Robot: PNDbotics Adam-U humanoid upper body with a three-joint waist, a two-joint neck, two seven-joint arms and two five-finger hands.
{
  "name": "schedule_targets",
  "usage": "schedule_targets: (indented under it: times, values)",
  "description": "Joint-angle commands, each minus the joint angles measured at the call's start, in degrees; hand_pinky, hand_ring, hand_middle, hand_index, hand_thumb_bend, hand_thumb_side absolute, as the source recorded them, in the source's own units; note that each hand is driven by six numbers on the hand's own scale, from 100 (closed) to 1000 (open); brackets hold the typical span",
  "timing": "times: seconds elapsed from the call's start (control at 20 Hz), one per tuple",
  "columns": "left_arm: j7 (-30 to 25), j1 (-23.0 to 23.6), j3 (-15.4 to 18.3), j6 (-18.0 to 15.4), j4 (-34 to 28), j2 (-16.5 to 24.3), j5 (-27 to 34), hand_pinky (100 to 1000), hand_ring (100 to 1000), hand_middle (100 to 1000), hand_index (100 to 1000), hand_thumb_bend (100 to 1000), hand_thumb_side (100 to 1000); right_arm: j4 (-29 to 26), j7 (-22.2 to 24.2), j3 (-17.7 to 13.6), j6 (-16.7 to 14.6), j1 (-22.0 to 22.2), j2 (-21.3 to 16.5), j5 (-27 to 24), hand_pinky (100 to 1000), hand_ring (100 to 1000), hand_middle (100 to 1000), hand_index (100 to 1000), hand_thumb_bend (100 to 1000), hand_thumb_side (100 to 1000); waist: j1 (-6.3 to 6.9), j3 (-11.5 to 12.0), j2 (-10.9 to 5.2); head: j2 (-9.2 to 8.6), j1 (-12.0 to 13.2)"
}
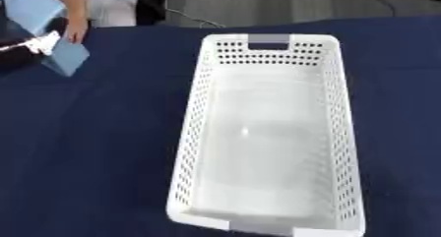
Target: Pick up objects on the table and place them in the box.
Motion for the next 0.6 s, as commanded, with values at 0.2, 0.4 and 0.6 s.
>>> schedule_targets:
  times: [0.2,0.4,0.6]
  values:
    - [-2.79,-6.16,-2.33,-0.19,-3.72,-1.71,5.21,100,100,100,100,278,100,-0.77,0.34,0.1,0.19,-0.1,-1.0,-0.72,804,740,787,880,100,801,-0.24,-0.31,-1.56,0.2,0.77]
    - [-4.39,-9.66,-3.74,0.5,-5.03,-3.95,7.68,100,100,100,100,182,100,-0.77,0.34,0.27,0.42,-0.07,-1.06,-0.92,803,740,786,878,100,801,-0.17,-0.56,-1.86,0.26,0.93]
    - [-7.15,-12.38,-6.51,0.51,-5.39,-6.25,13.93,100,100,100,100,100,100,-0.77,0.34,0.43,0.65,-0.31,-1.07,-1.4,801,739,785,874,100,802,-0.06,-1.08,-2.08,0.01,1.19]
